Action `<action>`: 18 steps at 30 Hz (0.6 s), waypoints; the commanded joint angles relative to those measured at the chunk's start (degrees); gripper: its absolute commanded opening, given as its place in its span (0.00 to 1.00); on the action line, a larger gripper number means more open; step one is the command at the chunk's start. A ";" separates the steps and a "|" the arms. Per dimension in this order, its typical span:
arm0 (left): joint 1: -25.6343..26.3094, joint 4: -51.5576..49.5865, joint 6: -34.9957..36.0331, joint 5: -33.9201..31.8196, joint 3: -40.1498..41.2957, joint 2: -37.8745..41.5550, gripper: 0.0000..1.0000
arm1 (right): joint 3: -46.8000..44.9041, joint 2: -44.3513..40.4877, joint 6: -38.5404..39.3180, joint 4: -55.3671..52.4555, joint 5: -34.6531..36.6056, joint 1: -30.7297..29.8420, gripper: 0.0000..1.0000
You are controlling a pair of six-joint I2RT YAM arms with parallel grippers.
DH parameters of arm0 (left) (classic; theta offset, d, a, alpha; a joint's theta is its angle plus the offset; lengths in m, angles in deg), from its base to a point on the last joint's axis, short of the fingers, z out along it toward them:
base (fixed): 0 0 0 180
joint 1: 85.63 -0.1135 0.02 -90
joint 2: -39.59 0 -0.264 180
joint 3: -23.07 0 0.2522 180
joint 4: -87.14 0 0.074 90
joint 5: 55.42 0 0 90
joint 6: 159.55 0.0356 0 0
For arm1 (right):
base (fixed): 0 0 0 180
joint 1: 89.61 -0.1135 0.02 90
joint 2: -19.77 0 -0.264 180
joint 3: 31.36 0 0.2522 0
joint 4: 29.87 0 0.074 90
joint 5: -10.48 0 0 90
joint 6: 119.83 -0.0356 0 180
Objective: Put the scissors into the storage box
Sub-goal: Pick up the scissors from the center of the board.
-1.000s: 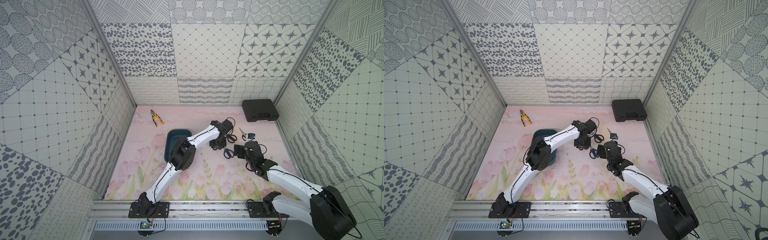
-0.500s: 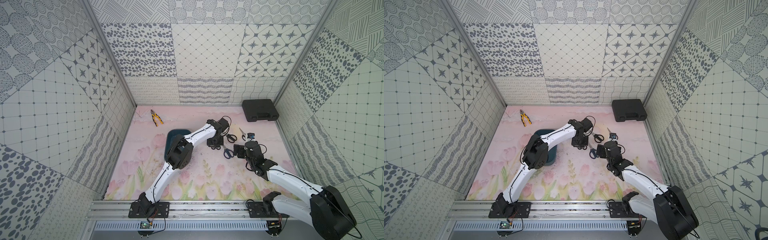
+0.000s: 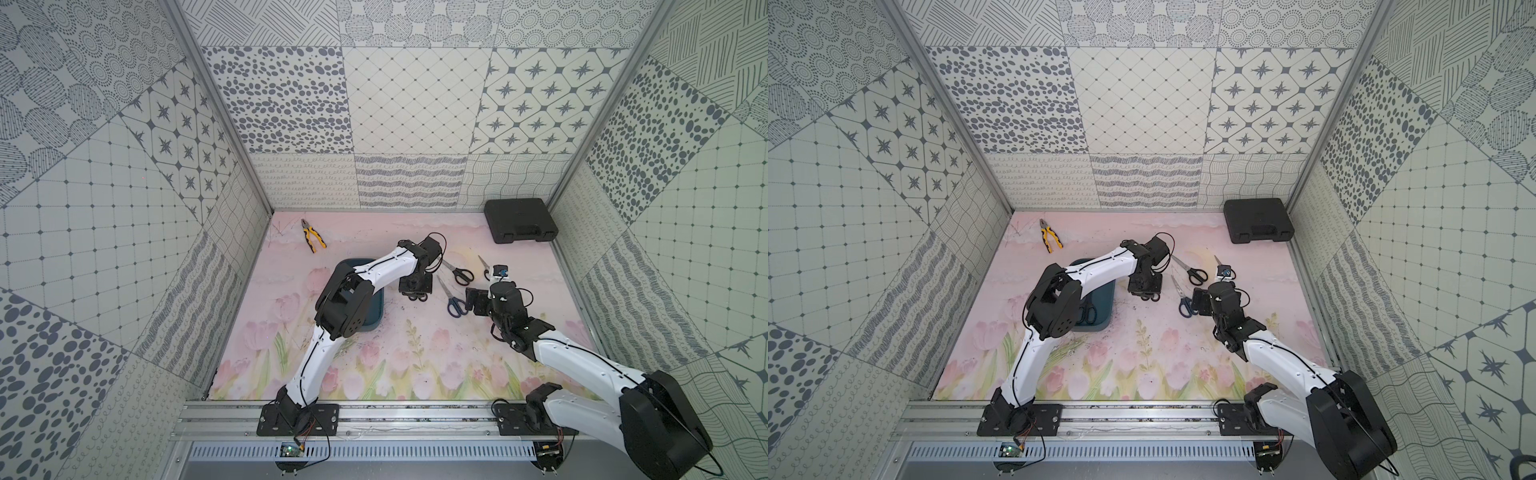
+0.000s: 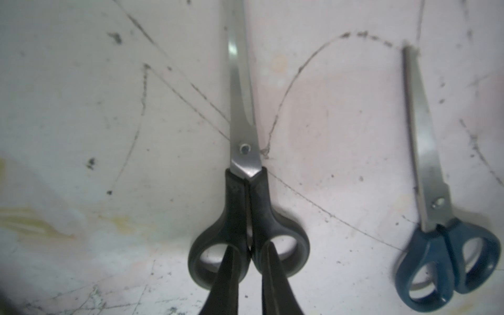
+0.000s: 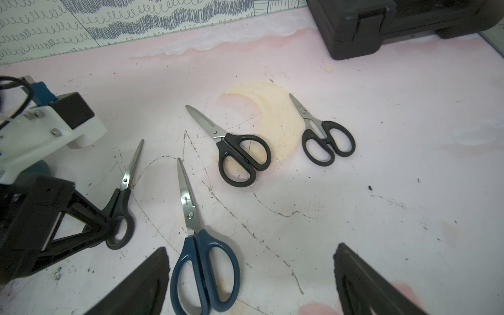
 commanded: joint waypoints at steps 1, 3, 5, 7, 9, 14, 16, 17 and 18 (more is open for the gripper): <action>-0.59 -14.54 2.89 -8.25 -1.70 -2.50 0.16 | 0.50 1.56 0.35 2.76 -0.56 0.22 0.96; -0.57 -15.08 2.89 -8.29 -3.62 -3.88 0.19 | 0.60 1.81 0.01 2.78 -0.90 0.22 0.96; -0.28 -16.48 3.02 -8.44 -6.46 -5.60 0.21 | 0.57 1.72 -0.25 2.69 -1.01 0.22 0.96; 0.22 -18.23 3.31 -9.86 -9.59 -7.34 0.22 | 0.27 1.36 -0.22 2.69 -0.78 0.22 0.96; 0.70 -20.14 3.28 -12.11 -11.85 -8.79 0.31 | 0.18 0.93 0.01 2.31 -0.43 0.22 0.96; 0.89 -21.95 2.43 -13.24 -13.45 -10.91 0.32 | -0.43 0.11 0.53 2.58 0.21 0.22 0.96; 0.83 -21.04 2.41 -12.38 -12.72 -11.04 0.32 | -0.64 0.19 0.43 2.82 0.22 0.22 0.96; 0.97 -20.44 2.45 -12.06 -12.42 -11.14 0.30 | -0.72 0.26 0.32 2.99 0.14 0.22 0.96; 0.94 -20.06 2.54 -11.86 -12.21 -11.35 0.28 | -0.74 0.37 0.31 3.10 0.06 0.22 0.96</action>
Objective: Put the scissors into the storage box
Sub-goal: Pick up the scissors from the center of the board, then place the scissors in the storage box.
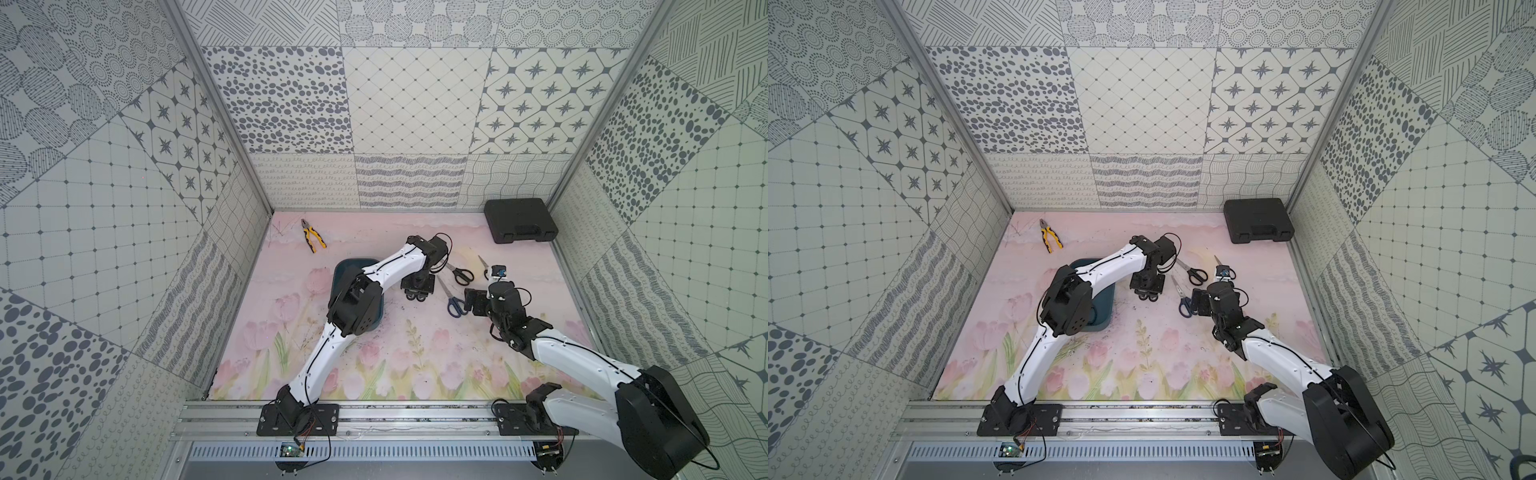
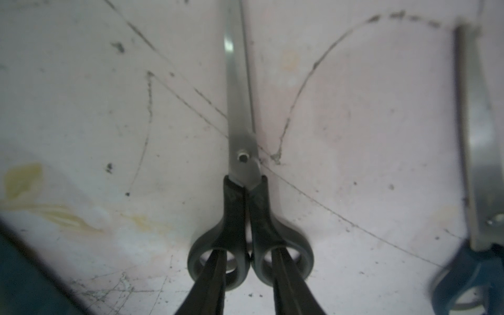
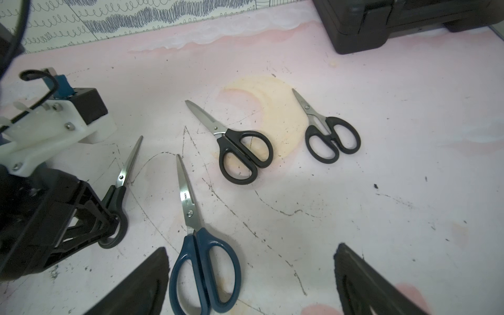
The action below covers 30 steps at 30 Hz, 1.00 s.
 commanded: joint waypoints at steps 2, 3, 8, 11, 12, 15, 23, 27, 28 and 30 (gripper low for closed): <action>0.03 -7.61 0.69 -8.01 1.38 -3.81 0.20 | -0.92 -0.70 0.09 2.95 0.46 0.21 0.96; 0.21 -7.68 0.70 -8.01 1.28 -3.98 0.16 | -1.05 -0.63 0.01 3.05 0.35 0.22 0.96; 0.21 -7.77 0.44 -8.18 1.06 -3.91 0.05 | -1.15 -0.87 -0.08 3.39 0.00 0.20 0.96; 0.11 -7.92 0.44 -8.45 1.07 -2.88 0.02 | -1.15 -0.86 -0.17 3.43 -0.09 0.20 0.96; 0.18 -7.77 0.54 -8.59 1.16 -2.17 0.00 | -1.19 -0.83 -0.17 3.48 -0.18 0.20 0.96; 0.30 -7.40 0.90 -8.89 1.31 0.22 0.00 | -1.15 -0.76 -0.17 3.51 -0.24 0.20 0.96; 0.80 -7.02 1.92 -10.54 1.19 8.20 0.00 | -0.36 -0.60 0.61 2.96 -0.88 0.22 0.96; 0.71 -8.19 2.19 -11.82 1.28 12.37 0.00 | 0.14 -0.13 0.95 2.94 -1.56 0.20 0.96; 0.65 -8.50 2.20 -12.16 1.40 13.35 0.00 | 0.35 0.04 1.10 2.86 -1.90 0.20 0.96; 0.51 -9.67 2.12 -13.43 2.14 15.79 0.00 | 1.06 0.72 1.64 2.45 -2.84 0.17 0.96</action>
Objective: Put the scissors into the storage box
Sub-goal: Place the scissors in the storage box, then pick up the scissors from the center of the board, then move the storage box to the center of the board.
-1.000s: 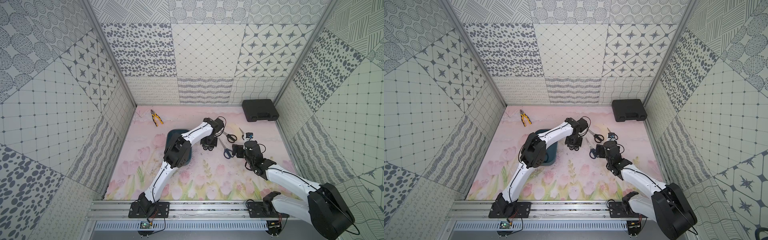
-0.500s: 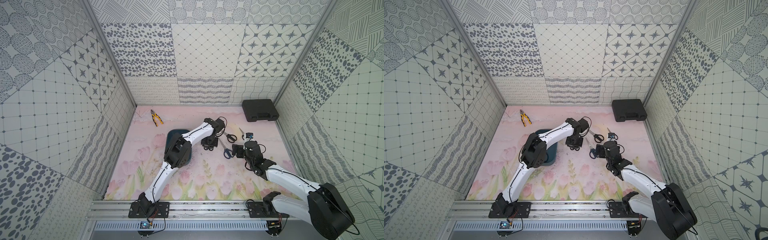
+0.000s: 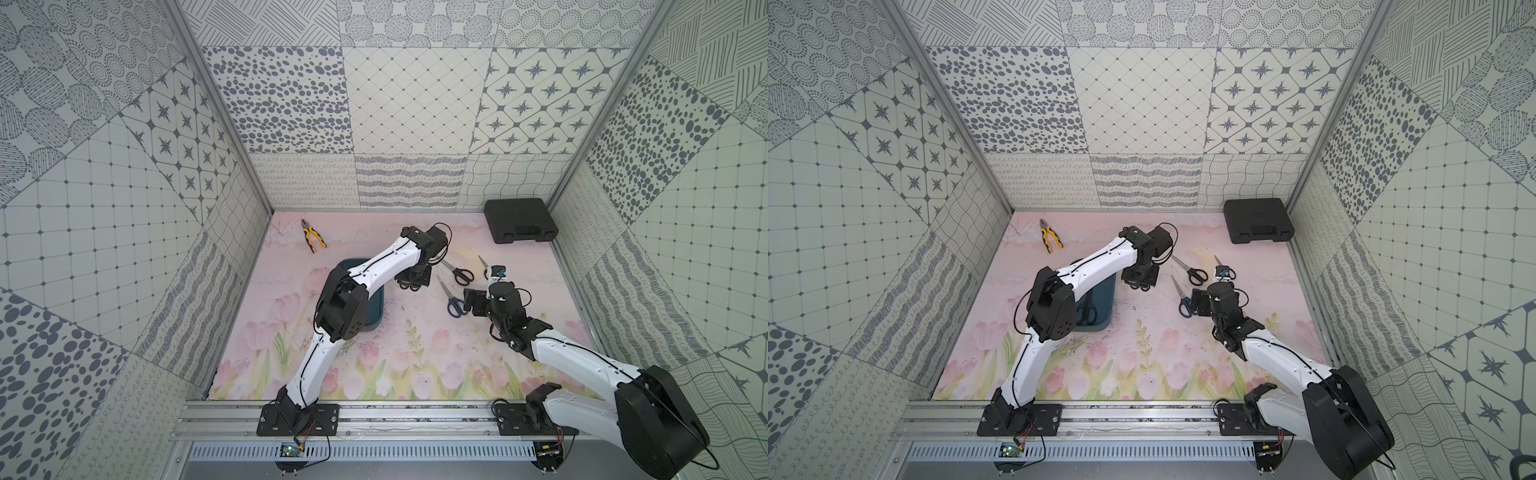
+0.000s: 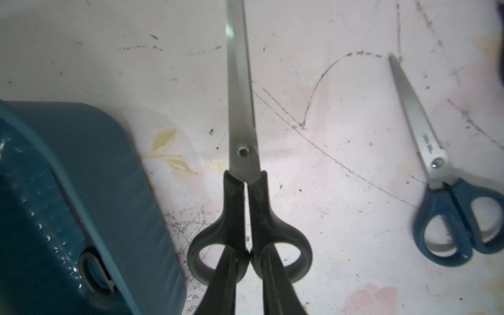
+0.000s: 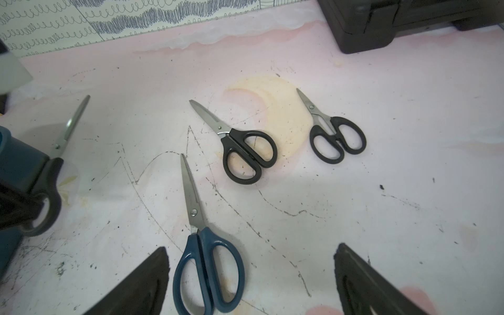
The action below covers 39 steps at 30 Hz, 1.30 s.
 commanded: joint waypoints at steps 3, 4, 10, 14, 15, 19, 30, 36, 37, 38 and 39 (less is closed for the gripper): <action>-1.24 -5.28 1.37 -6.36 6.04 10.14 0.00 | 2.23 1.78 2.40 1.64 -3.95 0.12 0.96; -1.97 -5.16 1.28 -6.27 8.81 12.31 0.00 | 2.18 1.97 2.89 2.18 -5.50 0.07 0.96; -9.51 -1.34 1.64 -3.96 28.29 26.68 0.00 | 2.15 1.74 6.14 4.27 -13.86 -1.29 0.96; -16.47 4.58 4.34 0.25 40.71 33.09 0.00 | 2.41 2.24 9.73 4.47 -15.89 -4.18 0.94; -17.65 5.98 5.45 1.50 42.73 33.52 0.00 | 2.50 2.56 10.13 4.57 -15.61 -4.91 0.94; -19.60 10.46 8.00 3.85 46.87 31.39 0.00 | 4.24 4.84 10.56 4.18 -15.30 -6.59 0.94; -19.61 15.40 8.63 4.48 46.06 23.34 0.00 | 6.72 6.20 10.22 2.87 -12.87 -8.02 0.94; -19.72 14.92 7.82 3.95 44.57 21.95 0.22 | 6.98 7.25 9.37 2.85 -11.56 -7.97 0.94; -19.68 14.63 7.42 3.68 44.23 22.50 0.26 | 7.05 7.49 8.92 2.57 -11.02 -8.00 0.94; -19.66 14.15 7.09 3.47 43.74 23.28 0.32 | 7.24 7.68 8.18 2.13 -10.23 -7.79 0.94; -19.73 13.37 6.74 3.49 43.01 24.40 0.37 | 7.33 7.95 7.45 1.78 -9.84 -7.46 0.94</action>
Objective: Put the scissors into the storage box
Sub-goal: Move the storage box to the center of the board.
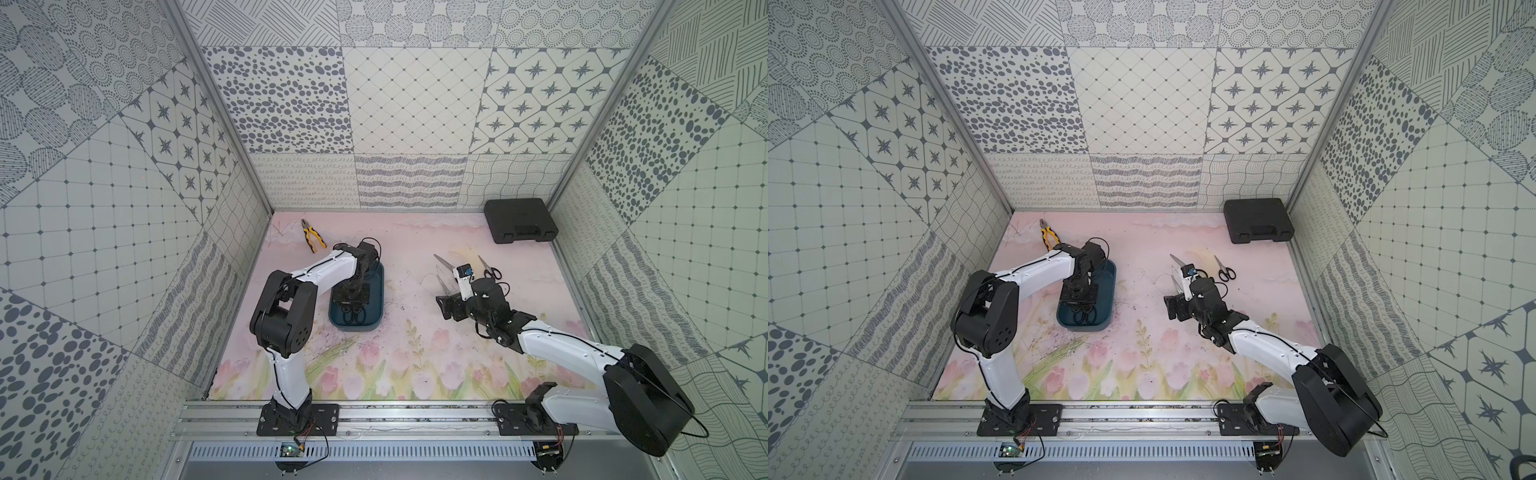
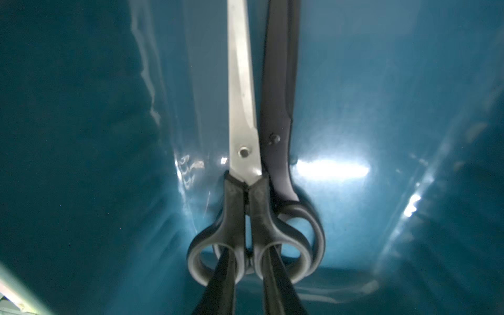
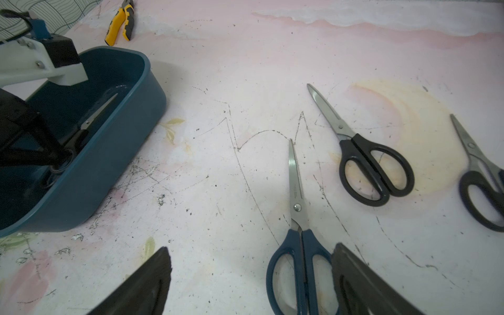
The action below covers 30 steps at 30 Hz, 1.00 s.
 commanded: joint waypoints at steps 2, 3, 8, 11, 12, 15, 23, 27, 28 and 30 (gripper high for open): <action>-0.34 -2.15 -0.72 0.59 -3.88 4.86 0.40 | 2.27 1.77 -3.25 -0.92 2.46 1.34 0.94; -0.41 -2.44 -0.84 0.59 -4.49 6.76 0.43 | 2.80 2.39 -4.11 -2.27 1.84 2.39 0.92; -2.54 -2.27 0.38 0.93 -4.89 13.93 0.57 | 5.96 4.80 -3.37 -9.57 -2.13 5.92 0.88; -9.17 -2.21 1.22 3.98 -2.41 14.17 0.57 | 8.90 6.06 -2.59 -15.99 -3.22 6.89 0.86; -10.85 -2.30 1.75 5.03 -1.54 13.79 0.56 | 9.81 6.42 -2.57 -17.68 -4.21 7.14 0.84; -12.57 -1.37 3.61 6.00 0.86 12.54 0.55 | 12.66 7.66 -2.65 -23.27 -5.31 7.09 0.81; -12.96 0.88 3.17 4.38 3.24 7.18 0.46 | 20.73 13.03 -1.02 -35.28 -4.18 6.98 0.68; -12.94 2.94 2.94 4.90 3.98 5.93 0.38 | 23.05 16.90 0.72 -37.40 -4.77 6.40 0.61; -12.93 3.20 3.00 4.59 4.08 5.74 0.35 | 23.24 17.61 0.68 -37.52 -4.67 6.36 0.60; -12.94 3.46 3.01 4.34 3.94 5.05 0.31 | 24.21 19.31 0.21 -38.52 -3.74 6.42 0.58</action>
